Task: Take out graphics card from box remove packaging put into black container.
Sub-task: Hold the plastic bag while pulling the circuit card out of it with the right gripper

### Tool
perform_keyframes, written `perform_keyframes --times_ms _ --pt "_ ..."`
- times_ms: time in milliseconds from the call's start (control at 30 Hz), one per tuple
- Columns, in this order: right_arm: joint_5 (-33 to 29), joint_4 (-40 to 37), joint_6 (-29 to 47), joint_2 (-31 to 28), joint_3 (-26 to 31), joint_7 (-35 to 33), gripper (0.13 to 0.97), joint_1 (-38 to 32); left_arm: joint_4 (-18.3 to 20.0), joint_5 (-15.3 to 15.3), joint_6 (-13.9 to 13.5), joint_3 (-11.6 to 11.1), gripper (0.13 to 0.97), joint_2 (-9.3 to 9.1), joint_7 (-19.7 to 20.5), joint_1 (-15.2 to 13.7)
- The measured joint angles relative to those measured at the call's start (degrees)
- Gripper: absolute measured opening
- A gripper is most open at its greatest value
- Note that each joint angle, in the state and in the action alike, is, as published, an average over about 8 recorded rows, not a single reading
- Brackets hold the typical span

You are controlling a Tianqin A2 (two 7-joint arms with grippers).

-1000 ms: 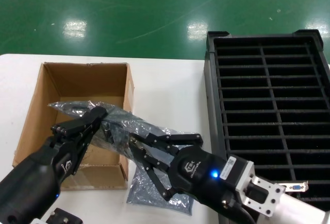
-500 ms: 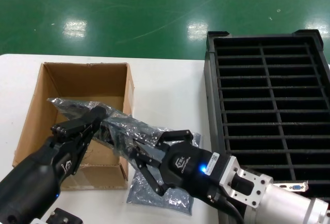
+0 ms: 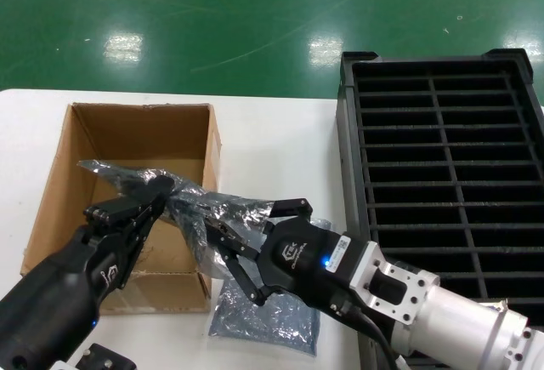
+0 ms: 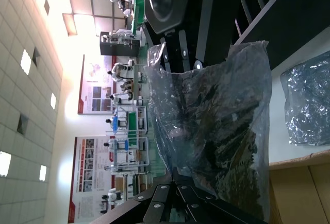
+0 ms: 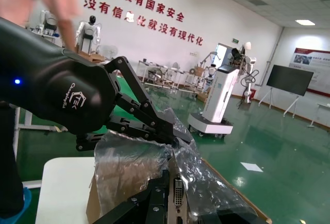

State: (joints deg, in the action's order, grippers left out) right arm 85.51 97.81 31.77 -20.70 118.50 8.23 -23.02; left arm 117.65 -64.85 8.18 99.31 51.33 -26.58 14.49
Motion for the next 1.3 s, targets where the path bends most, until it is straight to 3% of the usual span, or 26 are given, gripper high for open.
perform_keyframes --times_ms 267,600,1033,1300 --pt "-1.09 -0.53 -0.22 0.74 0.21 0.66 0.186 -0.66 0.01 0.01 -0.01 -0.01 0.139 0.00 -0.01 0.00" --pt "-3.28 7.84 -1.02 -2.41 -3.07 7.30 0.186 3.58 0.01 0.01 0.00 0.00 0.139 0.00 -0.01 0.00" --pt "0.88 13.60 -1.45 -7.26 -6.22 6.35 0.186 9.37 0.01 0.01 -0.01 -0.01 0.139 -0.01 -0.01 0.01" --pt "7.23 18.42 -0.57 -13.69 -11.98 6.52 0.186 14.44 0.01 0.01 -0.01 -0.01 0.139 -0.01 -0.01 0.00"
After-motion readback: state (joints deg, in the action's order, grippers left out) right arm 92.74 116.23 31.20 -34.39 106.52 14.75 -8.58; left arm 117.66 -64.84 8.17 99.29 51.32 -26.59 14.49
